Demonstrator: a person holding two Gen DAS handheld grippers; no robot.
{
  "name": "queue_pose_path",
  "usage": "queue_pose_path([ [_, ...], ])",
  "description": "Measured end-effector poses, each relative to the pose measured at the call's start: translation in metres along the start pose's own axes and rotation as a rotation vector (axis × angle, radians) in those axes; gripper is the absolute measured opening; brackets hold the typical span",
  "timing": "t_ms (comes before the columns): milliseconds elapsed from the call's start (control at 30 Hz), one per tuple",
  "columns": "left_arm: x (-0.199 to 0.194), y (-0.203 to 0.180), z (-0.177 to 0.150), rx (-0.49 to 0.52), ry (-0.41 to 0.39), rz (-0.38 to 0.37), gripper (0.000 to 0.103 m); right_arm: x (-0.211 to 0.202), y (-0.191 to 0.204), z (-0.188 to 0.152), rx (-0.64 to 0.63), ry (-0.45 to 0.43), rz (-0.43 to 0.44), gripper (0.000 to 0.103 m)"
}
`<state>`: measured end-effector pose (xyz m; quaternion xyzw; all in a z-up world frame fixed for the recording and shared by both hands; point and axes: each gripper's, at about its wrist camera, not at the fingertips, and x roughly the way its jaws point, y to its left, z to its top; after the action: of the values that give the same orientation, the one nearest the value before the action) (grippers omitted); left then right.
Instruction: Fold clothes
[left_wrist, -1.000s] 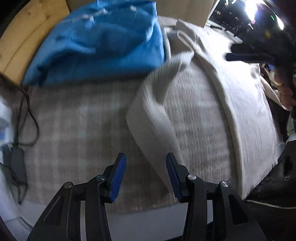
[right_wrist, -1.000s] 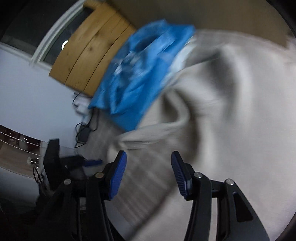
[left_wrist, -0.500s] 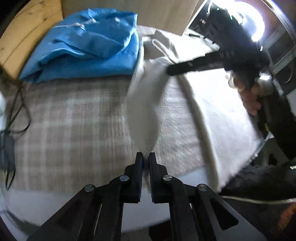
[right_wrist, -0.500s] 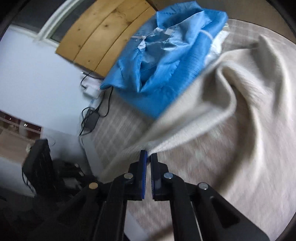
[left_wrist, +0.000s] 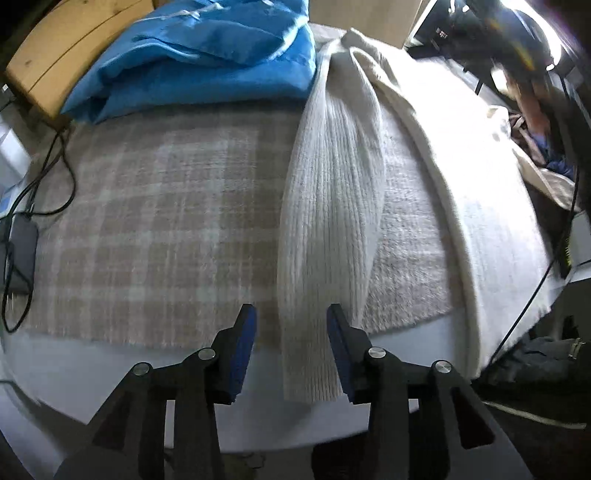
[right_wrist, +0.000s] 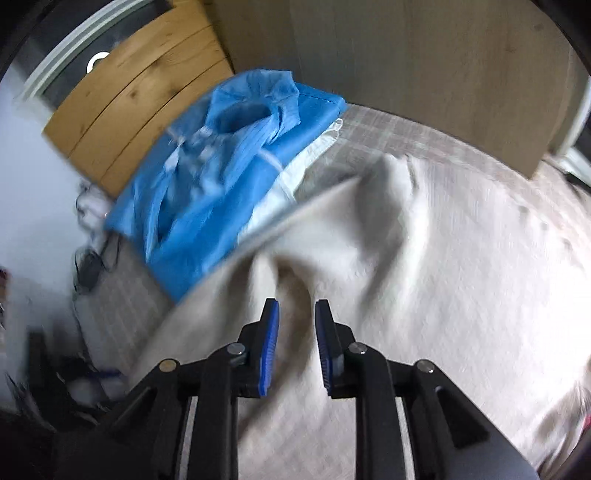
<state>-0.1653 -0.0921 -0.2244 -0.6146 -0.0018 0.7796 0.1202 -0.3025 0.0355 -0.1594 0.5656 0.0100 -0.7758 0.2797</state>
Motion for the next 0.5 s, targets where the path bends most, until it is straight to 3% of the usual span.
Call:
queue_pose_path([
  [100,0.004,-0.011,0.003,0.068,-0.011,0.025,0.035,0.022,-0.004,0.04,0.052,0.034,0.033,0.034],
  [200,0.004,-0.012,0.004,0.092,-0.019,0.016,0.028,0.054,-0.005,0.07,0.078,0.077,-0.048,0.034],
  [367,0.004,-0.008,0.007,0.093,-0.025,-0.005,0.021,0.104,-0.019,0.086,0.188,0.251,-0.021,0.034],
  [500,0.003,-0.003,0.01,0.067,-0.034,-0.046,0.005,0.105,-0.015,0.097,0.183,0.219,0.023,0.034],
])
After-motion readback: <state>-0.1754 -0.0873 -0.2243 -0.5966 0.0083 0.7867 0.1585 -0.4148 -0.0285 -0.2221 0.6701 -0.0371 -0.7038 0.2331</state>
